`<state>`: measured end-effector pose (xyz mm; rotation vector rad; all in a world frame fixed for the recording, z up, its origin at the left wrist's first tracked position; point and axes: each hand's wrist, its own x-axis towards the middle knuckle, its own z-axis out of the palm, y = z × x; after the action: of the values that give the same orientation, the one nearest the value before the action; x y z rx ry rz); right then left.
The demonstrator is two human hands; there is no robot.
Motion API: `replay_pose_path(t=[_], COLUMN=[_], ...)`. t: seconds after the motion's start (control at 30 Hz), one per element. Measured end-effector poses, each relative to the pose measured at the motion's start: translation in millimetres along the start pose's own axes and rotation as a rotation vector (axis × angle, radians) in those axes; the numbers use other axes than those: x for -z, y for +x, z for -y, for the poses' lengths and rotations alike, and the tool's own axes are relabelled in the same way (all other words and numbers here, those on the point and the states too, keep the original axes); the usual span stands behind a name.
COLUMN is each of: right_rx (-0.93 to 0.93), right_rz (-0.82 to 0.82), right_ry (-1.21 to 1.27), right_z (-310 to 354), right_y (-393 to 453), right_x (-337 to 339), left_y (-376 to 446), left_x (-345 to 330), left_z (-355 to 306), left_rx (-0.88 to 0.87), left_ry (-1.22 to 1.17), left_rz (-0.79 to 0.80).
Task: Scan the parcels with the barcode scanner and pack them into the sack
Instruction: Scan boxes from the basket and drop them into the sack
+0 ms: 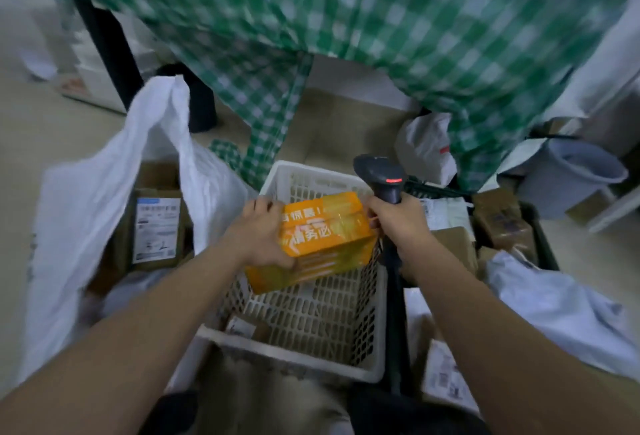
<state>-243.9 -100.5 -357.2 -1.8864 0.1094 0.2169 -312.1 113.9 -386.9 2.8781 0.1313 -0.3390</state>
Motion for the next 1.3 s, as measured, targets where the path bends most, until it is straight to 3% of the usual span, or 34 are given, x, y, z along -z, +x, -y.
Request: replay_pose_path(t=[0.17,0.3,0.47,0.57,0.67,0.9,1.1,1.3], right_rx=[0.076,0.083,0.113,0.121,0.053,0.004,0.009,0.001], right_rz=[0.093,0.082,0.251,0.234,0.138,0.065,-0.027,0.028], right_ry=[-0.223,-0.176,-0.363,-0.399,-0.258,-0.148,-0.097,-0.071], right_z=[-14.0,-36.1,-63.7,-74.8,-82.6,-90.6,-86.3,-86.1], right_y=[-65.4,-107.4,-124.0,-121.9,-112.7,-97.6,-95.6,-97.7], right_x=[20.4,11.2,-10.5,-18.0,-18.9,-28.0,-26.8,-22.8], left_y=[-84.9,-130.2,-149.6,-145.5,-144.0,-146.8,-152.2,-156.7], left_x=[9.5,-12.8,-44.1,-45.9,-44.0,-50.9,-47.2,-62.4], left_z=[3.7,12.3,20.2,25.3,33.9,29.8,40.0,46.3], left_rx=[0.026,0.082,0.146,0.14,0.159,0.41,0.314,0.365], left_ry=[-0.005,-0.029,-0.116,-0.244,-0.364,-0.583,-0.853,-0.843], left_rz=[0.021,0.111,0.177,0.138,0.055,-0.256,-0.253,-0.236])
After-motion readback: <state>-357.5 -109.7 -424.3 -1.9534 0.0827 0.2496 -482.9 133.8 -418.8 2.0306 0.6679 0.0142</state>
